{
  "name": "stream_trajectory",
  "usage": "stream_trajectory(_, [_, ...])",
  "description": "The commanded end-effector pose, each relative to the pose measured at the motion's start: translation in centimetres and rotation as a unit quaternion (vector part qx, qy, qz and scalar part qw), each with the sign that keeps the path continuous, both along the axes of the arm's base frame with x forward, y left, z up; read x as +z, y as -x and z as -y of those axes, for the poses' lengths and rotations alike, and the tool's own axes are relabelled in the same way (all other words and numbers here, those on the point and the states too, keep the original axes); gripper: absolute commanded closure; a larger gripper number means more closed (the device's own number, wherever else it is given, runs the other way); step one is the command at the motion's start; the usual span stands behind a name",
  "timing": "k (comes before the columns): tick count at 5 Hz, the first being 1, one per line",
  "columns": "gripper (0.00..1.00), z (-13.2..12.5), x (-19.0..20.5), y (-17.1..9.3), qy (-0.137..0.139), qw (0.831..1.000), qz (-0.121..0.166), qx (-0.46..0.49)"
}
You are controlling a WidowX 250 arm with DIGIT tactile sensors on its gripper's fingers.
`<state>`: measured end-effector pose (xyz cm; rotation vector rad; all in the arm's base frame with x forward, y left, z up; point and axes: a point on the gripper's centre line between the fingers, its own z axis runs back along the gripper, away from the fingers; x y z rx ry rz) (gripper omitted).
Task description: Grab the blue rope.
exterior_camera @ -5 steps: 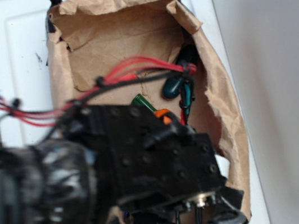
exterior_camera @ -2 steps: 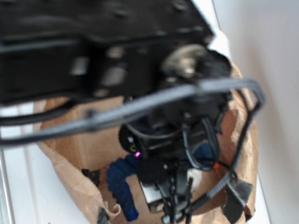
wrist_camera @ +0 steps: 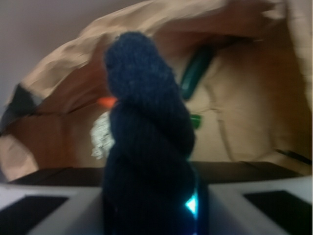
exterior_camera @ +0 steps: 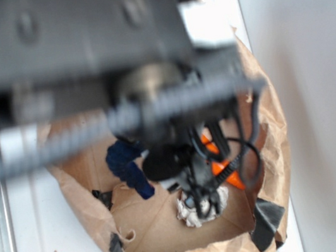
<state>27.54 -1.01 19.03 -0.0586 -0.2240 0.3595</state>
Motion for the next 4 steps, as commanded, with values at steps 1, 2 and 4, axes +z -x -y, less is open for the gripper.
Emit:
stream_trajectory(1, [1.0, 0.34, 1.91, -0.06, -0.044, 0.997, -0.009, 0.065])
stream_trajectory(2, [1.0, 0.33, 1.76, 0.06, -0.043, 0.997, -0.002, 0.059])
stream_trajectory(4, [0.11, 0.68, 1.36, 0.52, -0.064, 0.997, 0.004, 0.046])
